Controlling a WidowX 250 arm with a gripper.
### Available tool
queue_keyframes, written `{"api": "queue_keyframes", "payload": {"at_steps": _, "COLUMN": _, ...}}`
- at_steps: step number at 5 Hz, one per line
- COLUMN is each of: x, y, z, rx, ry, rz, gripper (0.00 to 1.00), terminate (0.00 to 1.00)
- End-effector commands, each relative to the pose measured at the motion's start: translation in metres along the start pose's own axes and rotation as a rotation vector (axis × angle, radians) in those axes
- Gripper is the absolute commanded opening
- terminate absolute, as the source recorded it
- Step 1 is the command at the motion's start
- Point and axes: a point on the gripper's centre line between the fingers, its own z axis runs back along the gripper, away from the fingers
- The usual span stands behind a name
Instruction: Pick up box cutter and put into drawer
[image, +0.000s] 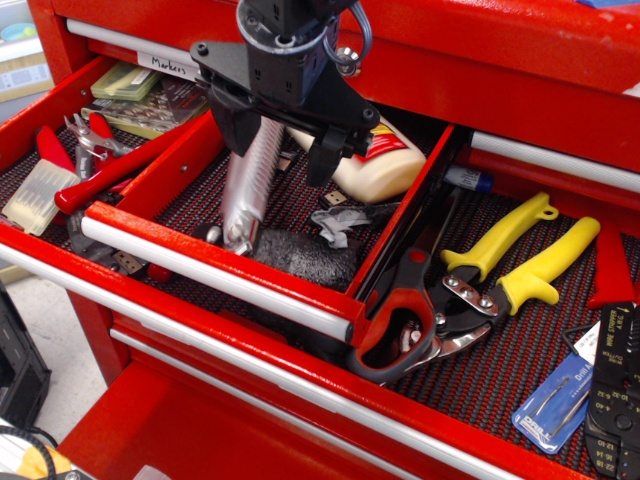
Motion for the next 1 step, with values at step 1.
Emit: {"api": "queue_keyframes", "payload": {"at_steps": 1, "x": 0.0001, "y": 0.0009, "z": 0.0102, "rx": -0.008, "ry": -0.028, "rz": -0.008, "gripper": 1.0, "terminate": 1.0}}
